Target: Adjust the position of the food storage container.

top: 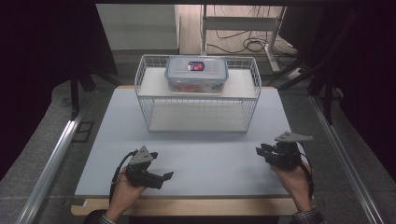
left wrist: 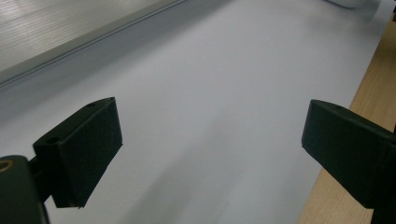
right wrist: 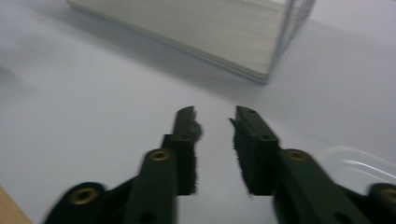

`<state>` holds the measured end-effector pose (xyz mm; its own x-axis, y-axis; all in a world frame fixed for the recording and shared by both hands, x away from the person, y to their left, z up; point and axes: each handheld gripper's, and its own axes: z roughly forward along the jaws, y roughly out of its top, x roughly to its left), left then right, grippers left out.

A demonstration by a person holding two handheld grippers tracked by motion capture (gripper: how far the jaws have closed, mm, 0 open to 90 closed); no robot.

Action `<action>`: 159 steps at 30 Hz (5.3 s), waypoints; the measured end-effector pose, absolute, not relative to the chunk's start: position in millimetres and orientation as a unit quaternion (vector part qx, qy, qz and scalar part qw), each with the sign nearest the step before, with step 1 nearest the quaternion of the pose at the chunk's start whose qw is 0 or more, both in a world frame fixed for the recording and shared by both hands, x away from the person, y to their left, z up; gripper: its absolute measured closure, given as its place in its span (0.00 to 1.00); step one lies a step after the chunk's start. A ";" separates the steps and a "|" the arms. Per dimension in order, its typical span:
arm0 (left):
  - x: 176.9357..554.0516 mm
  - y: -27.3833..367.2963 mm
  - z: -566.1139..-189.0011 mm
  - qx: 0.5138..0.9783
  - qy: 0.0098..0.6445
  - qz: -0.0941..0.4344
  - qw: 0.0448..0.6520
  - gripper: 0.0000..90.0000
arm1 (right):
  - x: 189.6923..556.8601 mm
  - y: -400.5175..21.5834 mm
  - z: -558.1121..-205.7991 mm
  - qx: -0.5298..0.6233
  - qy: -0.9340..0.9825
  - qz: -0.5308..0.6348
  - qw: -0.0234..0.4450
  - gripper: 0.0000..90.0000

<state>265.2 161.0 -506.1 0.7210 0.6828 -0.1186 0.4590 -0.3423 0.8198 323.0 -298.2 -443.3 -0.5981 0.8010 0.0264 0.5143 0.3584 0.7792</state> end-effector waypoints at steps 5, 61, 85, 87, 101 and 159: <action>265.3 160.1 -506.6 0.813 0.352 0.124 0.447 0.06 | 321.5 -328.3 -440.3 0.441 0.789 0.366 0.219 0.99; 265.3 152.1 -509.6 0.825 0.346 0.126 0.429 0.07 | 324.7 -334.8 -468.2 0.486 0.786 0.338 0.177 0.99; 266.6 150.4 -509.7 0.815 0.354 0.109 0.445 0.07 | 310.5 -252.3 -466.1 0.388 0.835 0.359 0.154 0.99; 267.4 151.9 -509.8 0.812 0.359 0.104 0.449 0.07 | 303.4 -258.1 -461.5 0.390 0.831 0.366 0.153 0.99; 268.3 152.6 -509.7 0.807 0.365 0.100 0.453 0.07 | 239.5 -253.3 -459.7 0.353 0.845 0.385 0.118 0.99; 320.1 119.2 -515.7 0.804 0.395 0.126 0.425 0.56 | 350.3 -213.2 -497.8 0.384 0.849 0.339 0.126 0.99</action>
<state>320.1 119.2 -515.7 0.6558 0.7431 -0.1331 0.5286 -0.3262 0.7837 350.3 -213.2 -497.8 -0.6724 0.7387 0.0460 0.5673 0.4744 0.6732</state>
